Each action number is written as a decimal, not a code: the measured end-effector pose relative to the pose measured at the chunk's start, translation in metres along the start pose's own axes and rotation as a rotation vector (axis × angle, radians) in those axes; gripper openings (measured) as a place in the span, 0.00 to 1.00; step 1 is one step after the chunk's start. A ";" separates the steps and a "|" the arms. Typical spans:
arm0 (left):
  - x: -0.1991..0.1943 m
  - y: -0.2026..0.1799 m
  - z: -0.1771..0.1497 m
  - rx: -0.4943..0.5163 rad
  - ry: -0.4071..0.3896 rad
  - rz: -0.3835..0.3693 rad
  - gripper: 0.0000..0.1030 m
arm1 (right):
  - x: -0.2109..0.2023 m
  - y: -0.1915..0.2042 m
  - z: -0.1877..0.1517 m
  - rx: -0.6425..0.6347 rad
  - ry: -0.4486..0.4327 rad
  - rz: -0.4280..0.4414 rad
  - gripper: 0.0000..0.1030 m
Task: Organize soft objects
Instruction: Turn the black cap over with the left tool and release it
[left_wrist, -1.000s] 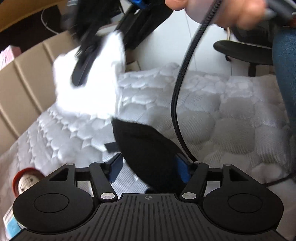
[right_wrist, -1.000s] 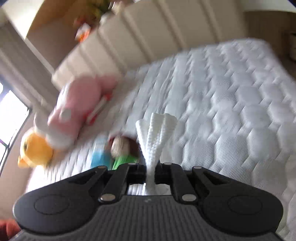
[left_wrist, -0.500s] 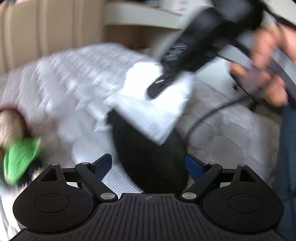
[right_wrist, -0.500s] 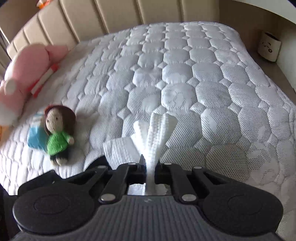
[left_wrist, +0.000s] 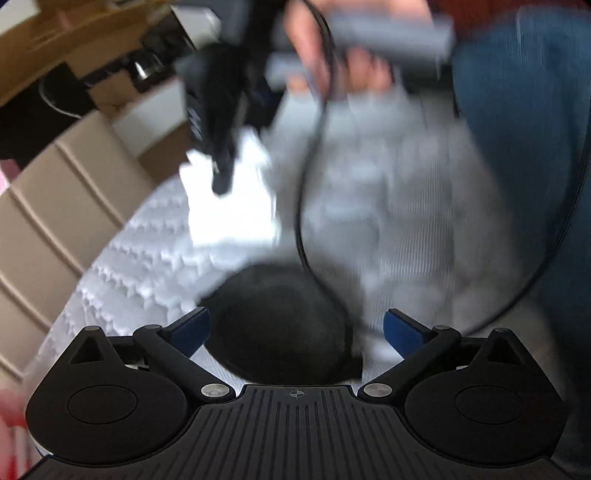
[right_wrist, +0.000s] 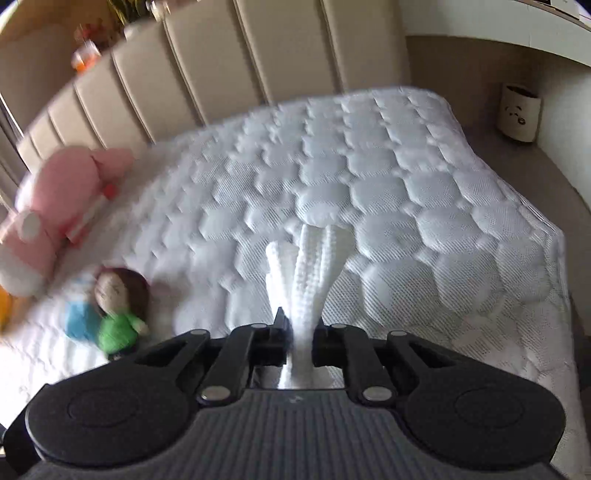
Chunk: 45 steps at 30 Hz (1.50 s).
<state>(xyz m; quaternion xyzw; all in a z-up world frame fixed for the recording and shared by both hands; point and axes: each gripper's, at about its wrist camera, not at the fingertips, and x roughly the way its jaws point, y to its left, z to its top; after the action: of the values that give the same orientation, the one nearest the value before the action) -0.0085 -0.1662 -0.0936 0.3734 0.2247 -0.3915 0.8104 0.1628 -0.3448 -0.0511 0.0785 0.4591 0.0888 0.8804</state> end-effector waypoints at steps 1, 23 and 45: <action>0.008 0.000 -0.002 -0.016 0.020 -0.001 0.99 | 0.004 0.002 -0.002 -0.027 0.020 -0.025 0.12; 0.019 0.132 -0.076 -0.741 0.106 -0.273 1.00 | 0.055 0.090 -0.011 -0.067 0.269 0.366 0.12; 0.001 0.139 -0.092 -1.032 0.197 -0.667 1.00 | 0.020 0.060 0.008 -0.007 0.026 0.262 0.11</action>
<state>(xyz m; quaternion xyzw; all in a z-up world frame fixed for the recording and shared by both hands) 0.0973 -0.0368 -0.0915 -0.1224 0.5631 -0.4284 0.6960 0.1753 -0.2820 -0.0493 0.1338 0.4560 0.2057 0.8555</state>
